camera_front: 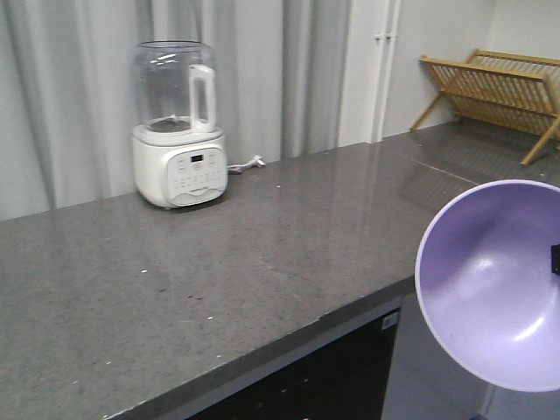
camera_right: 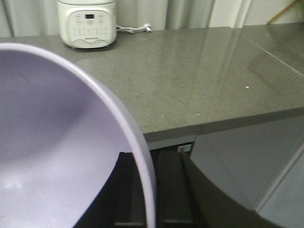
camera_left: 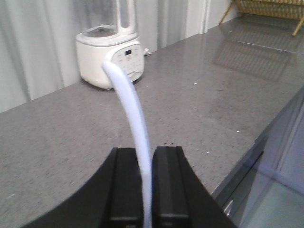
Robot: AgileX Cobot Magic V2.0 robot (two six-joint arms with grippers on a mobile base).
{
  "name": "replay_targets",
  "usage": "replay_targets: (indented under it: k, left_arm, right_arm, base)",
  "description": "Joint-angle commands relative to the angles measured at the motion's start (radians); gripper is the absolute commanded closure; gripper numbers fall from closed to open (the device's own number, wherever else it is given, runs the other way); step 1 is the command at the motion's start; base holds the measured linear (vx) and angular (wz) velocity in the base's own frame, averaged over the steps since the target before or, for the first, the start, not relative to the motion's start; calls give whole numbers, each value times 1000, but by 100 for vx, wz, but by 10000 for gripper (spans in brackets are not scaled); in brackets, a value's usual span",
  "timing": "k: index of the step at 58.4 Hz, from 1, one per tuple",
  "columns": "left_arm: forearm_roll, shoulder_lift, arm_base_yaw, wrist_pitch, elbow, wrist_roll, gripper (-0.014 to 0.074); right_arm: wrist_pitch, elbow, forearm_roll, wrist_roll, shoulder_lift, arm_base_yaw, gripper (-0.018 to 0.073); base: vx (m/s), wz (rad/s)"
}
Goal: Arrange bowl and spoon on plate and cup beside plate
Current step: 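Drive the base, holding bowl and spoon, to the pale blue plate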
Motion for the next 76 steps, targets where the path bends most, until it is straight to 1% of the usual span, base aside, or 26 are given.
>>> replay_targets:
  k: [1,48,76]
  left_arm:
    - [-32,-4,-3,-66,-28,0,596]
    - [-32,-4,-3,-66,-28,0,596]
    - [-32,-4,-3,-66,-28,0,596]
  right_arm:
    - [-88,-30,-6,1,-8,1,568]
    - [-88,-30,-6,1,-8,1,568]
    - [-88,-30,-6,1,-8,1,568]
  base:
    - [12,-63]
    - [21,-66]
    - [27,-53]
